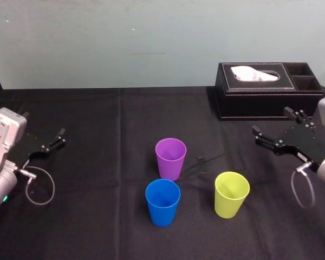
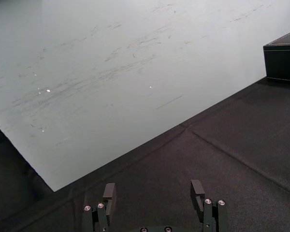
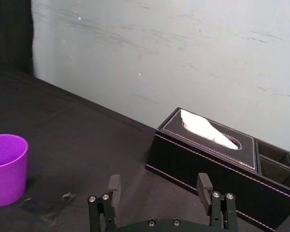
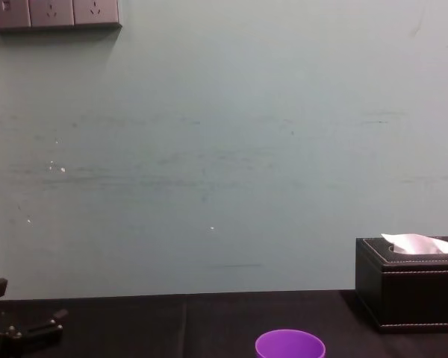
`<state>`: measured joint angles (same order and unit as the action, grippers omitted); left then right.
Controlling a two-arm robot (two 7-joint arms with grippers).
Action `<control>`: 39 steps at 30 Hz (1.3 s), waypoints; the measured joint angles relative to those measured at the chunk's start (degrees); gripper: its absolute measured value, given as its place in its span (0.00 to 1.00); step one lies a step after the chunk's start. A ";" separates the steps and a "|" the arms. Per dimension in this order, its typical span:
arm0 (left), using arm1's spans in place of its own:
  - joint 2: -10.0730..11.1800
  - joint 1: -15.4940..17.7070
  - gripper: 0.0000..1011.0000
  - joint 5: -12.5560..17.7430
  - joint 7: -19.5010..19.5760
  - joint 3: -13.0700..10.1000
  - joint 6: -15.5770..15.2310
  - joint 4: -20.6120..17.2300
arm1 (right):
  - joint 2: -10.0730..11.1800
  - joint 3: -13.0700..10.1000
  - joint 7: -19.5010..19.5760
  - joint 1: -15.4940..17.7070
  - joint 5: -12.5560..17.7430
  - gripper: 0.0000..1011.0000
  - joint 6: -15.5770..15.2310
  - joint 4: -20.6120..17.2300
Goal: Stack the three plastic cups sequentially using one hand.
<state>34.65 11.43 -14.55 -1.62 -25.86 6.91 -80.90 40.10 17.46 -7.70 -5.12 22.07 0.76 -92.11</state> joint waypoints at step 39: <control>0.00 0.00 1.00 0.00 0.00 0.00 0.00 0.00 | 16.18 -10.67 -24.83 17.30 4.62 0.99 2.16 -8.37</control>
<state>34.65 11.43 -14.55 -1.62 -25.86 6.91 -80.90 56.29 6.79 -32.54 12.18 26.70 2.91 -100.48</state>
